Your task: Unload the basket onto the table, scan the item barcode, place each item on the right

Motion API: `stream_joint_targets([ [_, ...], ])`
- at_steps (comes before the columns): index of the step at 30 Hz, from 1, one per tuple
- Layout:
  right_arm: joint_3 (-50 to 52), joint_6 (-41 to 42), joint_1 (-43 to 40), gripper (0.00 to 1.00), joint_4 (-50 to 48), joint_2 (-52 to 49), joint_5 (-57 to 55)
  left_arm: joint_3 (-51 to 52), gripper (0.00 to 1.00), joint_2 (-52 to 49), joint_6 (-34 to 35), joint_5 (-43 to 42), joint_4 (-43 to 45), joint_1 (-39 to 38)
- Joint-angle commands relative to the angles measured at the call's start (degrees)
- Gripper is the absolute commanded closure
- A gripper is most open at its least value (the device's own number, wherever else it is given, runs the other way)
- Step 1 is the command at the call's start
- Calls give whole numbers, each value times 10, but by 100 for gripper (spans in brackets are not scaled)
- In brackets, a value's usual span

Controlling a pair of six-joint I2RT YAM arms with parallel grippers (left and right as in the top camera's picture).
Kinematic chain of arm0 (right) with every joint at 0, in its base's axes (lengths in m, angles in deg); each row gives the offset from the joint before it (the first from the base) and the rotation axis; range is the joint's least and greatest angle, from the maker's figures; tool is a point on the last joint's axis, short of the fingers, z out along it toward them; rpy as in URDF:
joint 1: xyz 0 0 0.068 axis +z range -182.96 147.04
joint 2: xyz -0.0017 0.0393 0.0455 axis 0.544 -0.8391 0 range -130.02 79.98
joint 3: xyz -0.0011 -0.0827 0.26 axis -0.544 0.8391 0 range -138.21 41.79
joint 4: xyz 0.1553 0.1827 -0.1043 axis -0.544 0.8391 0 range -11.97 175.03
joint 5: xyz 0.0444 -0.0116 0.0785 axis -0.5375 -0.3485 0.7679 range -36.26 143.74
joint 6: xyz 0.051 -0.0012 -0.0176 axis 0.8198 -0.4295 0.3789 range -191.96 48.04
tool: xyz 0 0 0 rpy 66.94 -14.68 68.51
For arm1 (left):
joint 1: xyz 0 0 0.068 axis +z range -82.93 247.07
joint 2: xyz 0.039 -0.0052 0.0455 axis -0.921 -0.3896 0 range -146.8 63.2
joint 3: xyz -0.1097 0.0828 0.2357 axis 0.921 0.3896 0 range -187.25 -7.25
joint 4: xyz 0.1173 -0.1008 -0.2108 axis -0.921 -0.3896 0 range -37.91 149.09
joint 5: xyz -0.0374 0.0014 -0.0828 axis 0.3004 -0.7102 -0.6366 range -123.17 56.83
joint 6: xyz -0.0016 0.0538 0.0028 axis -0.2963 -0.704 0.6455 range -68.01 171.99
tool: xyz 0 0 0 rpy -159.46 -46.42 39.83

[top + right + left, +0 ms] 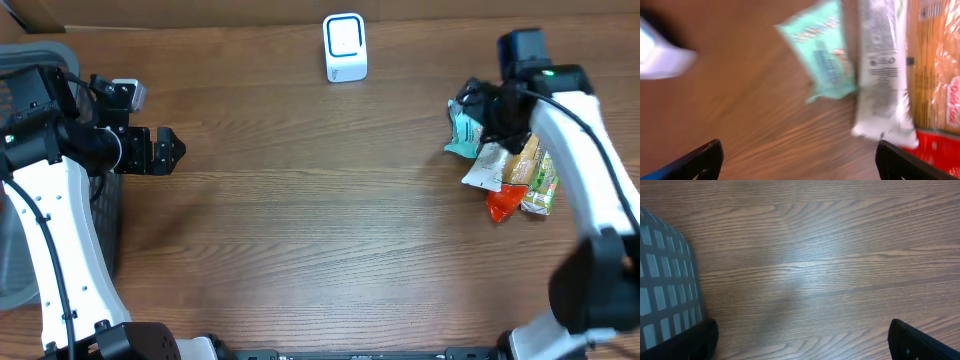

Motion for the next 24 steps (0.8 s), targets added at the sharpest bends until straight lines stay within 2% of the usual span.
stream_joint_targets([
  [1,-29,-17,16,3,24,122,51,0,0,-3,-13,-6,2,-4],
  [8,-29,-17,79,4,109,239,-14,0,0,-3,-13,-6,2,-4],
  [12,-29,-18,81,5,148,292,-44,0,0,-3,-13,-6,2,-4],
  [16,-29,-62,81,5,153,353,-47,0,1,-3,-13,-6,2,-4],
  [24,-29,-77,81,5,139,441,-62,0,1,-3,-13,-6,2,-4],
])
